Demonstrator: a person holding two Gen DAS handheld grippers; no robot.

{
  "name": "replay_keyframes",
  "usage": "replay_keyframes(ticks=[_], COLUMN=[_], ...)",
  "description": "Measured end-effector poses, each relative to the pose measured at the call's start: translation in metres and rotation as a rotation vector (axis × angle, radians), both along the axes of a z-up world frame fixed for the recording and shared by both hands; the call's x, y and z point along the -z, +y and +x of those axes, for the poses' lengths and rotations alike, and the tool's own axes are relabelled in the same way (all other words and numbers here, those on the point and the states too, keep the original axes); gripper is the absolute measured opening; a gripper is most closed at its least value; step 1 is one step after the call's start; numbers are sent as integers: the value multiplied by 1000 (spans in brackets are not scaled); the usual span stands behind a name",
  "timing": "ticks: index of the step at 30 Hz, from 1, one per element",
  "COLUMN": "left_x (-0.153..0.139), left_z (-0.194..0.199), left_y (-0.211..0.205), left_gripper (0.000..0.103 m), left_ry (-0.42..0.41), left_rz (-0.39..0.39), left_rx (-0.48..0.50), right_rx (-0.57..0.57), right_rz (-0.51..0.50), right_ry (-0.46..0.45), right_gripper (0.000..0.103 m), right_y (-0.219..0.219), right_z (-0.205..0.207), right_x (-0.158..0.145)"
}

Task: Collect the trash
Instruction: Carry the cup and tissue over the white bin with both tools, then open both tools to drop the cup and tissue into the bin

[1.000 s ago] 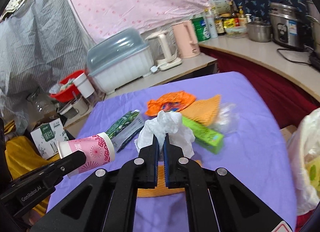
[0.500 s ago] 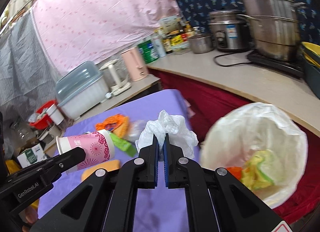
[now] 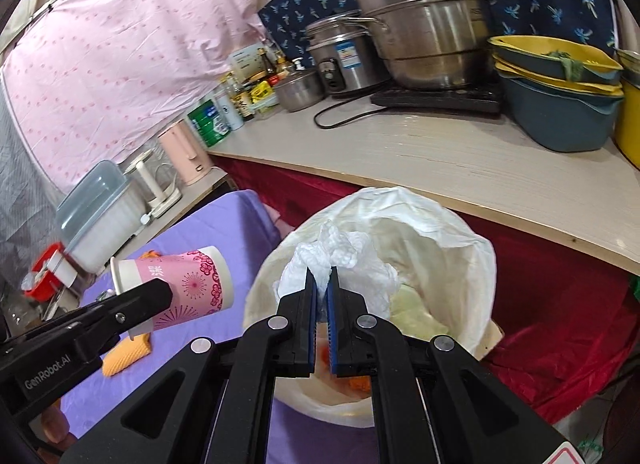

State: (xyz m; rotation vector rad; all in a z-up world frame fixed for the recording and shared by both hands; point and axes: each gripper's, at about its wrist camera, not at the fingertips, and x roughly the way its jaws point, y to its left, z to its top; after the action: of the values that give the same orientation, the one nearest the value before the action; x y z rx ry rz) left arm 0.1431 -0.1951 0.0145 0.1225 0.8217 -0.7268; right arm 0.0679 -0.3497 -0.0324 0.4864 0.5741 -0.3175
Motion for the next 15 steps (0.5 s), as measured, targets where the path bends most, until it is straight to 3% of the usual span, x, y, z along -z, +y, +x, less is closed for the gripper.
replay_keyframes(ticks=[10,13,15], left_x=[25,32,33], left_z=[13,16,17], left_y=[-26,-26,-23], left_gripper=[10,19,30], left_ry=[46,45,42], left_rz=[31,48,47], left_rx=[11,-7,-18], right_rx=[48,51,49], right_rz=[19,23,22], right_ry=[12,14,14], right_gripper=[5,5,5], right_y=[-25,-27,-27], right_z=[-5,-2,-1], right_x=[14,15,15])
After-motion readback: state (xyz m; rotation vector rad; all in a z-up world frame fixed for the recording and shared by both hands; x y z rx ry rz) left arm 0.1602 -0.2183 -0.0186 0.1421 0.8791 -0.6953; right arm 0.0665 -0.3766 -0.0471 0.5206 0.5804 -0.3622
